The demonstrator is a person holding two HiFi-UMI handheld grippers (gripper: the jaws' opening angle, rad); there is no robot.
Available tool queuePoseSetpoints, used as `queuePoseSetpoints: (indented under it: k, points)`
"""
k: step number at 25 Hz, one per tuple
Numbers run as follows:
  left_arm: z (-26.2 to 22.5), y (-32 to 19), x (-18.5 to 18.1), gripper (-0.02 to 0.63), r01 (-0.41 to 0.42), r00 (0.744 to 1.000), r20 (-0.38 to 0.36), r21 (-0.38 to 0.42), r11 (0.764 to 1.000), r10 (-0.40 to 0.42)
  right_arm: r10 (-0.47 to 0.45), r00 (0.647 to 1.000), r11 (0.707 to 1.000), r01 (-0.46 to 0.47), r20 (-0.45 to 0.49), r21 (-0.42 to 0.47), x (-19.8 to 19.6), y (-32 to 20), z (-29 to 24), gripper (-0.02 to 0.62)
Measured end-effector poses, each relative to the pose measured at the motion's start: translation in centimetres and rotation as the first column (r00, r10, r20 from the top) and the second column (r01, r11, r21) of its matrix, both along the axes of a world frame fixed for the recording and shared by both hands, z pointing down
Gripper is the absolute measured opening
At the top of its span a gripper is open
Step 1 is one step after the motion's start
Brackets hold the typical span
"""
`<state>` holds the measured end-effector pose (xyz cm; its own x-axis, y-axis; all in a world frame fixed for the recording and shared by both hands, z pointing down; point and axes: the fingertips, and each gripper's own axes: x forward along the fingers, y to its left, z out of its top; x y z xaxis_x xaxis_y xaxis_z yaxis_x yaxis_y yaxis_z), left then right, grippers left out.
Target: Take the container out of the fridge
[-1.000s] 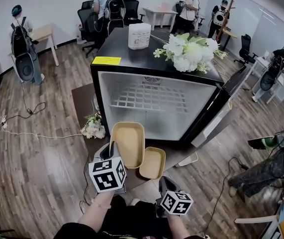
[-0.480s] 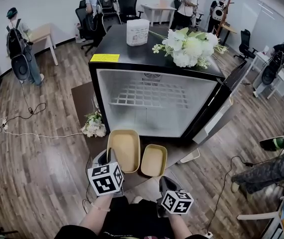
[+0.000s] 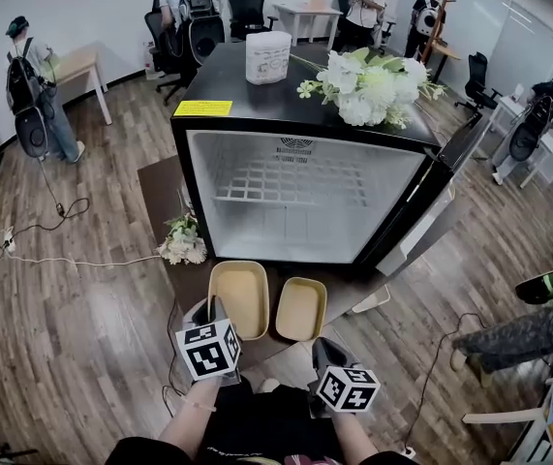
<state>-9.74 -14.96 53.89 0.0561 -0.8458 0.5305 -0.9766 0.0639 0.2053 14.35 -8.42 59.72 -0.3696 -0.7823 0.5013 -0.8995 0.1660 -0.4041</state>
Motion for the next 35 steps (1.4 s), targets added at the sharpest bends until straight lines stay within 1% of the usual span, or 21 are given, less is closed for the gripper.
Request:
queuePoseSetpoints:
  k: [7,16,21,31,35]
  points:
    - [2.1,0.4,-0.4,0.011,0.000,1.000,0.003,-0.043,0.999,0.000,0.011,1.000,1.000,-0.011,0.002,-0.006,0.3,-0.1,0.1,0.011]
    - [4.0,0.7,-0.9,0.011,-0.008,1.000,0.010,-0.075,0.997,0.009,0.021,1.000,1.000,-0.021,0.005,-0.023,0.4,-0.1,0.6,0.011]
    - [6.2,0.7,-1.2,0.011,0.002,1.000,0.024,-0.117,0.993,0.001,0.024,1.000,0.999,-0.024,0.004,-0.027,0.4,-0.1,0.7,0.011]
    - [8.9,1.1,-1.0,0.011,-0.005,0.999,0.037,-0.144,0.990,0.011,0.045,0.999,0.998,-0.046,-0.024,-0.049,1.1,0.4,1.1,0.011]
    - [9.7,0.7,-0.8,0.011,-0.008,1.000,0.029,-0.128,0.992,0.012,0.046,0.998,0.997,-0.048,-0.034,-0.055,1.3,0.6,1.3,0.011]
